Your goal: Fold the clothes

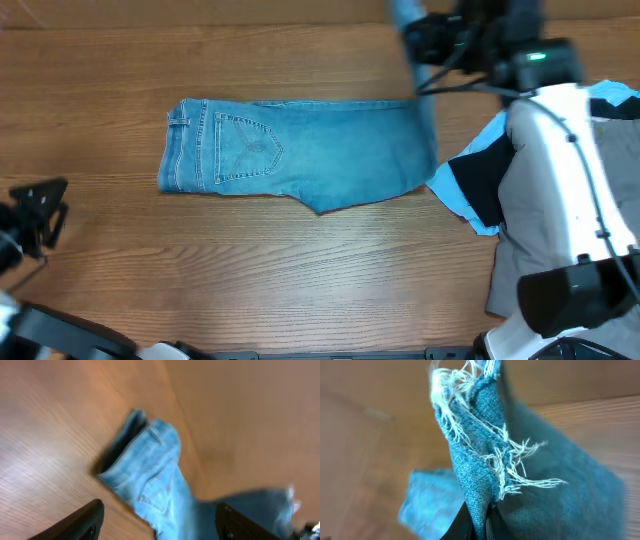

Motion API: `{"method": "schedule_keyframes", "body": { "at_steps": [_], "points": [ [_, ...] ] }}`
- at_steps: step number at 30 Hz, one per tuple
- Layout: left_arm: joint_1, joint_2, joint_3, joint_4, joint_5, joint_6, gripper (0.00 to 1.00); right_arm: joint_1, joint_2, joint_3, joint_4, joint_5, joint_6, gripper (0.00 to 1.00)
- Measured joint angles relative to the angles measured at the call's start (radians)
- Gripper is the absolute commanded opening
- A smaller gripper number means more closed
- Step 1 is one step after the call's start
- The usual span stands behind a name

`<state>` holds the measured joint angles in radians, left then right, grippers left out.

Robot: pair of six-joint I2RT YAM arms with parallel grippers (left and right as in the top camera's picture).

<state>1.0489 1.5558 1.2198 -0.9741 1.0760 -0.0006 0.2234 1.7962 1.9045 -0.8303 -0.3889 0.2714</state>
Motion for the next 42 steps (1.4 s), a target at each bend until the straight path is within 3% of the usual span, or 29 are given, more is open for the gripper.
{"method": "schedule_keyframes", "body": {
  "at_steps": [8,14,20,21,22,23,24,30,40,41,42],
  "points": [
    [-0.273,-0.221,0.367,-0.245,-0.279,-0.013,0.87,0.323,0.051,0.0,0.167,0.17,0.085,0.04],
    [-0.356,-0.257,0.594,-0.361,-0.41,-0.031,0.89,0.444,0.192,0.0,0.352,0.222,0.13,0.04],
    [-0.362,-0.265,0.673,-0.397,-0.454,-0.049,0.9,0.509,0.326,0.0,0.395,0.221,0.166,0.05],
    [-0.361,-0.264,0.673,-0.4,-0.459,-0.052,0.9,0.52,0.342,0.0,0.4,0.222,0.17,0.24],
    [-0.362,-0.263,0.673,-0.403,-0.462,-0.053,0.9,0.53,0.355,0.0,0.405,0.221,0.177,0.64],
    [-0.362,-0.262,0.673,-0.403,-0.465,-0.053,0.9,0.54,0.364,0.0,0.413,0.221,0.177,0.9],
    [-0.362,-0.262,0.673,-0.403,-0.468,-0.053,0.9,0.55,0.371,0.0,0.421,0.221,0.176,1.0],
    [-0.39,-0.257,0.673,-0.412,-0.502,-0.052,0.95,0.576,0.366,0.0,0.357,0.224,0.139,1.0],
    [-0.489,-0.136,0.672,-0.417,-0.623,-0.043,0.98,0.356,0.17,-0.001,-0.136,0.261,0.128,1.0],
    [-0.497,-0.107,0.672,-0.417,-0.629,-0.036,0.97,0.324,0.148,0.001,-0.183,0.258,0.127,0.99],
    [-0.505,-0.075,0.671,-0.418,-0.636,-0.023,0.96,0.291,0.129,0.002,-0.236,0.254,0.127,0.92]
  ]
}}
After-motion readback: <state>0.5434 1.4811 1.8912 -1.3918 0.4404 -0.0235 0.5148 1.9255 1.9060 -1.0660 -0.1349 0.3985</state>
